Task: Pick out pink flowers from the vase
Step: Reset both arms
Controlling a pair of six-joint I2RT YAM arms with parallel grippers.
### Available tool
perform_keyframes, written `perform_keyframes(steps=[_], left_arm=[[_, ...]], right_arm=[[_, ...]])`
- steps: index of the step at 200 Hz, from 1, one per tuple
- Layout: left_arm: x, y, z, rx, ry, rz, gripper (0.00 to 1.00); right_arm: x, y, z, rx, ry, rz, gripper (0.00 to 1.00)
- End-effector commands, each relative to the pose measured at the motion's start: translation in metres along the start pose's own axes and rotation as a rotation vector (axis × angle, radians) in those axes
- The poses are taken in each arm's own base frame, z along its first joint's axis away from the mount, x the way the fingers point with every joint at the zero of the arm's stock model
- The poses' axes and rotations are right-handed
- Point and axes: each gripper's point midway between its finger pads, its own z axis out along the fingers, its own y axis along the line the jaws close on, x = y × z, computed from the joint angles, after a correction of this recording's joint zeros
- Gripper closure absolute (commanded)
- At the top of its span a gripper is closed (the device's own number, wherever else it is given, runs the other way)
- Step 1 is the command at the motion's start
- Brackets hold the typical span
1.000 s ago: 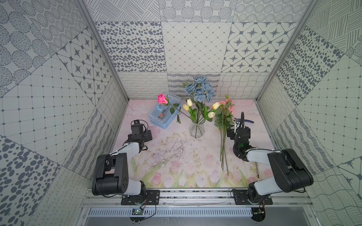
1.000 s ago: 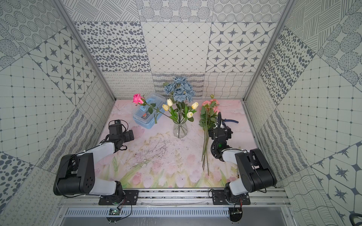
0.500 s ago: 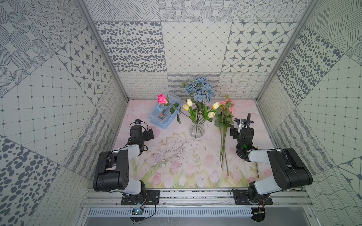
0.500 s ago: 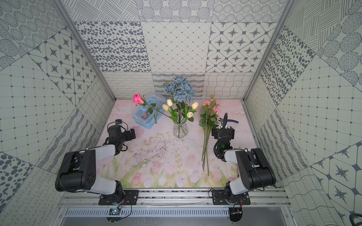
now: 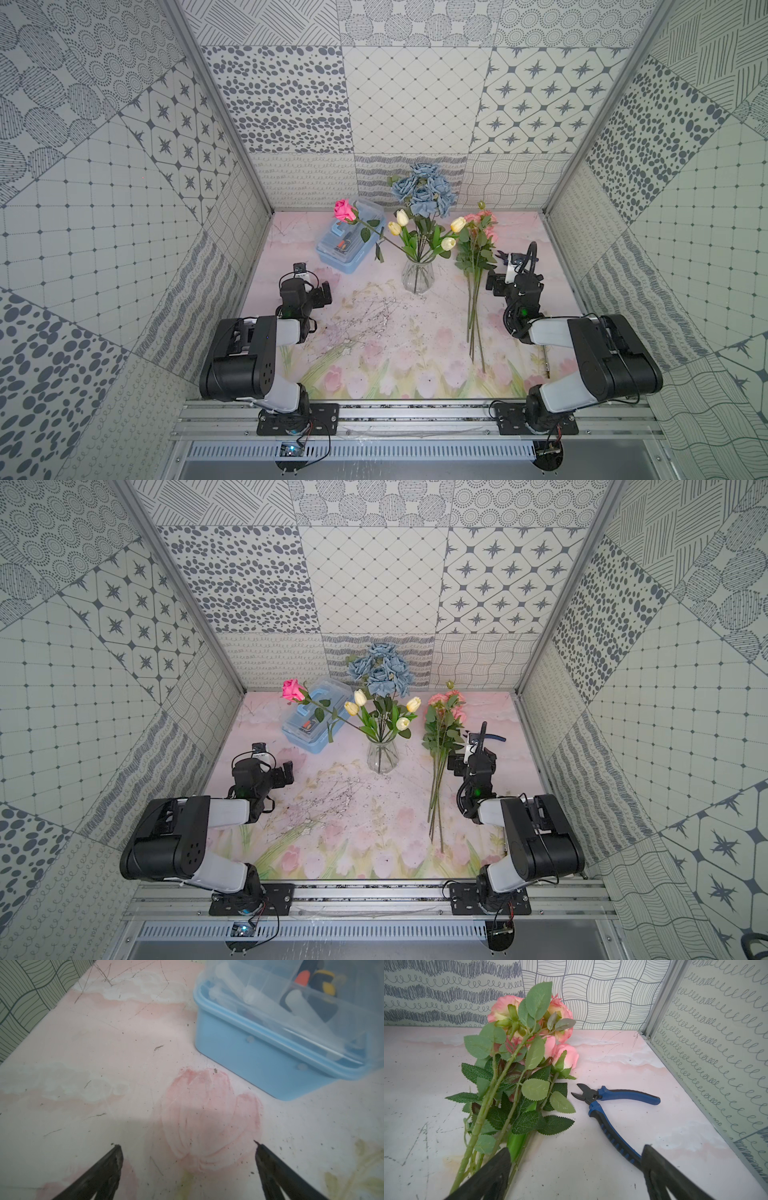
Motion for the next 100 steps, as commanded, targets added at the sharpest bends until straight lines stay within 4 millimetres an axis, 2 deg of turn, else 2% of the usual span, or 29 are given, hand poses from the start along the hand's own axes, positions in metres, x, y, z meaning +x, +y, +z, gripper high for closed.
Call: perform_keyframes(steps=[1, 13, 25, 45, 61, 73, 88, 100], left_arm=[[-0.03, -0.018, -0.001, 0.093, -0.147, 0.074, 0.01], [-0.029, -0.03, -0.002, 0.18, -0.157, 0.106, 0.03], [-0.026, -0.043, 0.0, 0.254, -0.121, 0.141, 0.03], [-0.027, -0.043, 0.0, 0.26, -0.12, 0.136, 0.01], [-0.028, -0.043, 0.0, 0.259, -0.127, 0.137, 0.01], [-0.028, -0.037, 0.004, 0.183, -0.121, 0.133, 0.01], [-0.028, -0.013, 0.011, -0.01, -0.092, 0.1, 0.01], [-0.028, -0.013, 0.01, -0.027, -0.096, 0.103, 0.01]], right_arm=[[-0.004, 0.013, 0.0, -0.109, -0.042, 0.01, 0.02], [-0.003, 0.023, -0.001, -0.171, -0.033, -0.013, 0.02], [-0.003, 0.024, -0.002, -0.187, -0.034, -0.014, 0.02], [-0.003, 0.024, -0.001, -0.202, -0.029, -0.006, 0.02], [-0.002, 0.01, 0.006, -0.115, -0.003, 0.031, 0.02], [-0.002, 0.004, 0.008, -0.098, 0.005, 0.05, 0.02], [-0.001, 0.004, 0.008, -0.098, 0.006, 0.051, 0.02], [-0.002, 0.004, 0.008, -0.098, 0.005, 0.05, 0.02]])
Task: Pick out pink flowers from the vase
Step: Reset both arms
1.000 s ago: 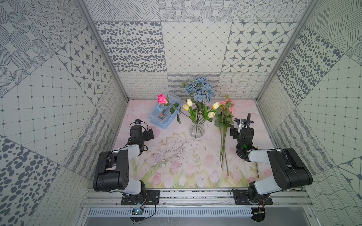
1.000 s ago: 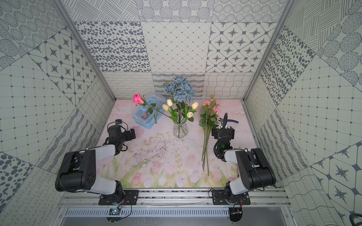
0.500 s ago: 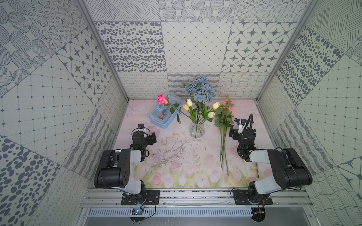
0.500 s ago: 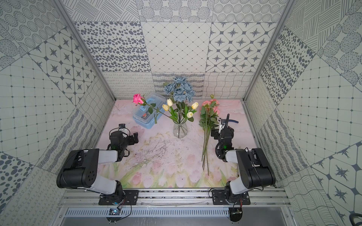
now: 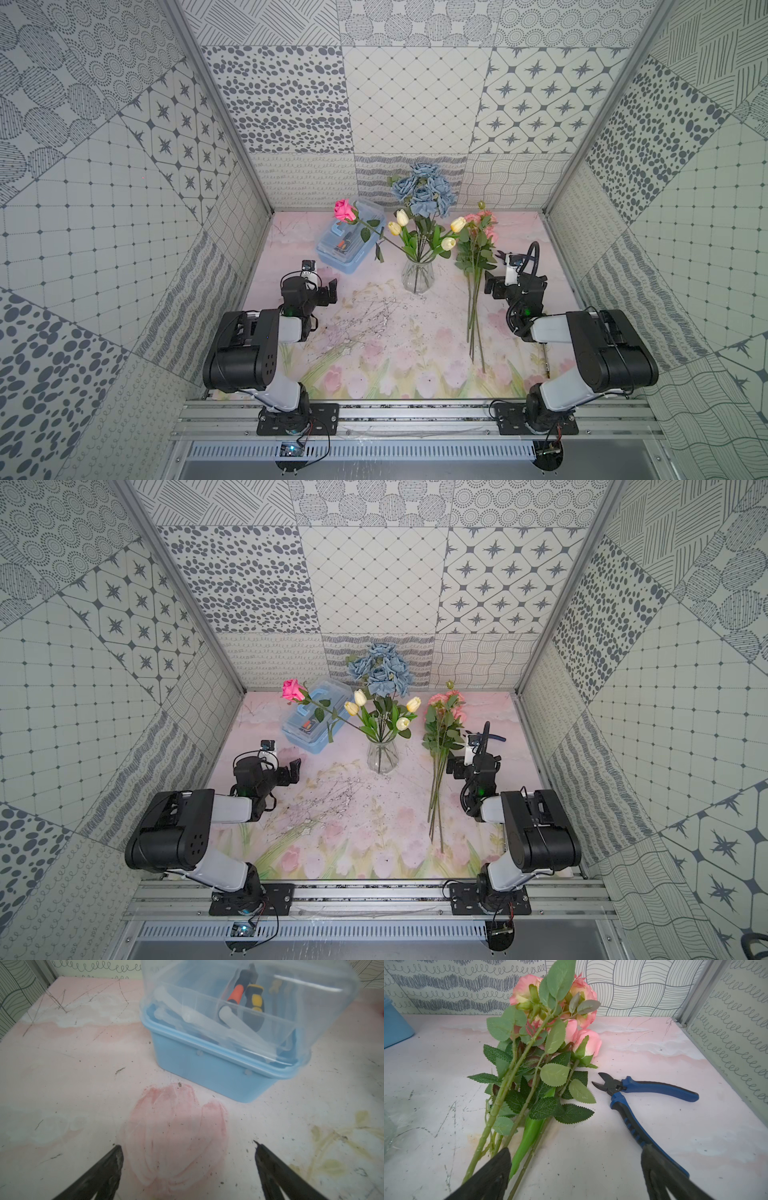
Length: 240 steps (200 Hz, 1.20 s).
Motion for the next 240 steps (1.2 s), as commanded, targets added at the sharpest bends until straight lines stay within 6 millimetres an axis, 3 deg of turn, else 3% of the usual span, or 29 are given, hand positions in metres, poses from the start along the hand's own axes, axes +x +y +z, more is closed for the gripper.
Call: perform_keyframes(steps=[1, 240], left_arm=[[-0.0152, 0.0191, 0.0019, -0.169, -0.039, 0.02, 0.01], [-0.0156, 0.0198, 0.0028, -0.15, -0.037, 0.008, 0.01]], right_arm=[[-0.0139, -0.0042, 0.0028, 0.019, -0.042, 0.024, 0.02], [-0.014, -0.0041, 0.0029, 0.018, -0.042, 0.023, 0.02]])
